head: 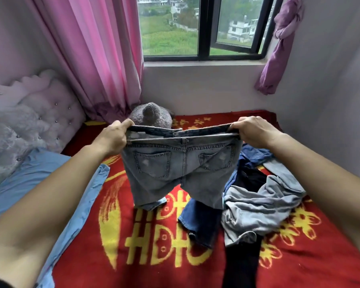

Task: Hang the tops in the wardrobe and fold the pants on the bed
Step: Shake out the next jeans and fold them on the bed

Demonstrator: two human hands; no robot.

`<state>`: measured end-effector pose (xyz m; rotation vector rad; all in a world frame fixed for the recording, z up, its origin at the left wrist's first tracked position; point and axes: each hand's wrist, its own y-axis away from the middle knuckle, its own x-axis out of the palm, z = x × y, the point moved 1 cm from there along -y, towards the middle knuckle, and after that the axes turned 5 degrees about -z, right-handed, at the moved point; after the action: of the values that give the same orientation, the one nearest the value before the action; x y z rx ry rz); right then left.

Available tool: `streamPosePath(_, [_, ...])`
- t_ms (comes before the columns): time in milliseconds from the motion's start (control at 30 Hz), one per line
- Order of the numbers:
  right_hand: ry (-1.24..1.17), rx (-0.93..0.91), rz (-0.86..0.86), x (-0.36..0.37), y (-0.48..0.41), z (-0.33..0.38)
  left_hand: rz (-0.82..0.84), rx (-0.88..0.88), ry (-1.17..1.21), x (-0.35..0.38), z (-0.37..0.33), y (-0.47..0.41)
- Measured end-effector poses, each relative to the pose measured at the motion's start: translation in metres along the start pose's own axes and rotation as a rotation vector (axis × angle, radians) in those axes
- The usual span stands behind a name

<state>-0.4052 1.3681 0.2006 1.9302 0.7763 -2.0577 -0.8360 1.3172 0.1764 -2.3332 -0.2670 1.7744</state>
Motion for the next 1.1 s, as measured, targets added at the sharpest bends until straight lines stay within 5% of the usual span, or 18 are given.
streamPosePath(467, [-0.133,0.033,0.288,0.088,0.000,-0.007,0.375,0.146,-0.237,0.081,0.025,0.024])
streamPosePath(667, [-0.247,0.148,0.556,0.073,-0.064,-0.009,0.787,-0.085,-0.020,0.066,0.048,-0.037])
streamPosePath(800, [-0.281,0.329,0.376,0.050,-0.128,0.007,0.413,-0.251,-0.031,0.035,0.057,-0.091])
streamPosePath(933, [-0.305,0.443,-0.076,0.010,-0.186,0.024,-0.121,-0.394,0.052,-0.005,0.056,-0.141])
streamPosePath(1100, [-0.337,0.325,-0.546,-0.075,-0.236,0.040,-0.572,-0.320,0.293,-0.097,0.057,-0.193])
